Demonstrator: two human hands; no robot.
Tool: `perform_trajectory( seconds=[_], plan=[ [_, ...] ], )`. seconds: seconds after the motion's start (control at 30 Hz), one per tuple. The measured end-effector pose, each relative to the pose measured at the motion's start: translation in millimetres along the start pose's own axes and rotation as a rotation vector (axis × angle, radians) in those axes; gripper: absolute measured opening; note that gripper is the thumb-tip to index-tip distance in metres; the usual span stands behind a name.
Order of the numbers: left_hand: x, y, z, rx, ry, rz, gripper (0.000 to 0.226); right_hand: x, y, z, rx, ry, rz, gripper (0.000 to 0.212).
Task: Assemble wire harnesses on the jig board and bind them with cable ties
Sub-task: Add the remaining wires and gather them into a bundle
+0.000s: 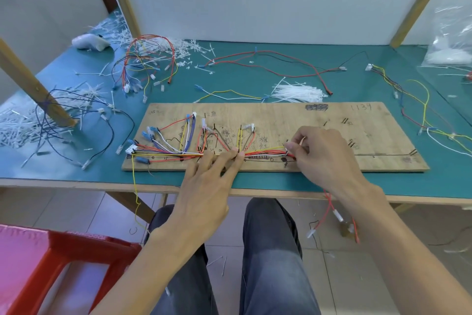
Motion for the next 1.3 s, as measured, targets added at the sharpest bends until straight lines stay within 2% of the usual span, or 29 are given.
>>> perform_trajectory(
  seconds=[0.17,0.3,0.47,0.6,0.7,0.77,0.87,0.93,1.0,1.1,1.2,1.3],
  plan=[
    [4,4,-1,-0.019,-0.08,-0.016,0.099,-1,-6,6,-0.01,0.06,0.011,0.018],
    [4,5,-5,-0.034,-0.104,-0.017,0.096,8,-19,2,0.024,-0.157,-0.073,0.008],
    [3,8,-7,-0.014,-0.128,-0.03,0.09,17,-47,1,0.117,-0.349,-0.128,0.011],
    [3,9,-6,0.002,-0.127,-0.035,0.091,12,-67,-3,0.185,-0.309,-0.029,0.016],
    [4,10,-6,0.016,-0.17,-0.051,0.088,11,-78,-9,0.199,-0.278,0.074,0.01],
    [5,11,-7,0.022,-0.183,-0.057,0.087,11,-82,-11,0.191,-0.287,0.106,0.014],
    [5,12,-7,0.023,-0.188,-0.059,0.084,19,-71,-17,0.025,-0.211,0.012,0.018],
    [6,12,-8,0.022,-0.194,-0.061,0.083,28,-54,-19,-0.114,-0.067,-0.108,0.009],
    [5,13,-8,0.032,-0.186,-0.059,0.082,26,-37,-8,-0.103,-0.001,-0.159,0.021],
    [4,14,-10,0.033,-0.198,-0.058,0.08,12,-19,6,-0.049,-0.041,-0.149,0.021],
    [4,15,-12,0.018,-0.221,-0.06,0.078,1,-1,1,-0.127,0.028,-0.132,0.014],
    [4,18,-14,0.023,-0.238,-0.067,0.076,-18,33,-10,-0.198,0.147,-0.039,0.016]
  ],
)
Point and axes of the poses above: each hand's wrist, its own y-axis towards the middle knuckle, its own z-axis out of the palm, x = y × z, the point moved 7 cm from there along y, towards the middle knuckle, and after that the axes turned 15 degrees about -z, right-handed, at the moved point
